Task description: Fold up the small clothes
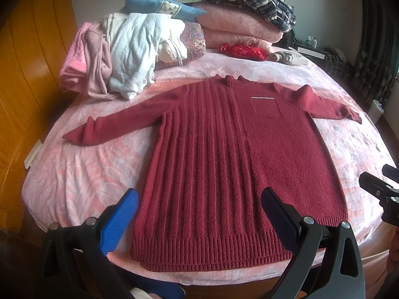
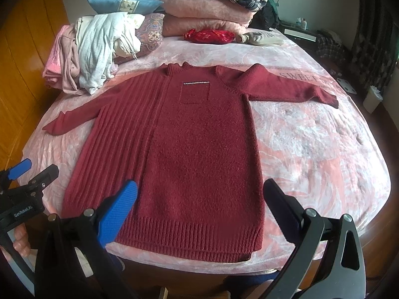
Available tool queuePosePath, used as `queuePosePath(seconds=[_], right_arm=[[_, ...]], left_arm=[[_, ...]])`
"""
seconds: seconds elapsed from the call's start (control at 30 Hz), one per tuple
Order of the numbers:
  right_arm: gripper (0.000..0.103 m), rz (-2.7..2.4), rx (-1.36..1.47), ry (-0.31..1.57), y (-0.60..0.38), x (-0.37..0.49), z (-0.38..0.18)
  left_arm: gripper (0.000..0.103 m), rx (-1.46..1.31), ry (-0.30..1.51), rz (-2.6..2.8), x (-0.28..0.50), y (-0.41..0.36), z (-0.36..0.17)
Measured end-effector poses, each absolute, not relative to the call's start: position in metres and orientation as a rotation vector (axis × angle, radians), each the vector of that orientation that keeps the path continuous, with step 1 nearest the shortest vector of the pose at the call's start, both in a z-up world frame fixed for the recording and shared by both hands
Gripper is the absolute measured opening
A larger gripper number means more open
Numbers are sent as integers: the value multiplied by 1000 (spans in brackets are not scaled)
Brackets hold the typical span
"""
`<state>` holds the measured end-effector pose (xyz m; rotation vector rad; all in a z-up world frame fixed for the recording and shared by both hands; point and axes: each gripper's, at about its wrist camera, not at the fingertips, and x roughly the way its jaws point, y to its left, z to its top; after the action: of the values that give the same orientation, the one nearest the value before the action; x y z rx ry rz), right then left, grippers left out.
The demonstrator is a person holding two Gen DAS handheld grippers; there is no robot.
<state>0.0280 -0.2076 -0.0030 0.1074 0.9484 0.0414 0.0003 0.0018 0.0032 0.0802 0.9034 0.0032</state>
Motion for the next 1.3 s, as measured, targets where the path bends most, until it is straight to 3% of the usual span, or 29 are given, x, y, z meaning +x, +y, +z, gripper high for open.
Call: queuePosePath(seconds=[1.3], right_arm=[[100,50,108,942,-205,28,2]], left_arm=[[99,89,898,8,1,2,4]])
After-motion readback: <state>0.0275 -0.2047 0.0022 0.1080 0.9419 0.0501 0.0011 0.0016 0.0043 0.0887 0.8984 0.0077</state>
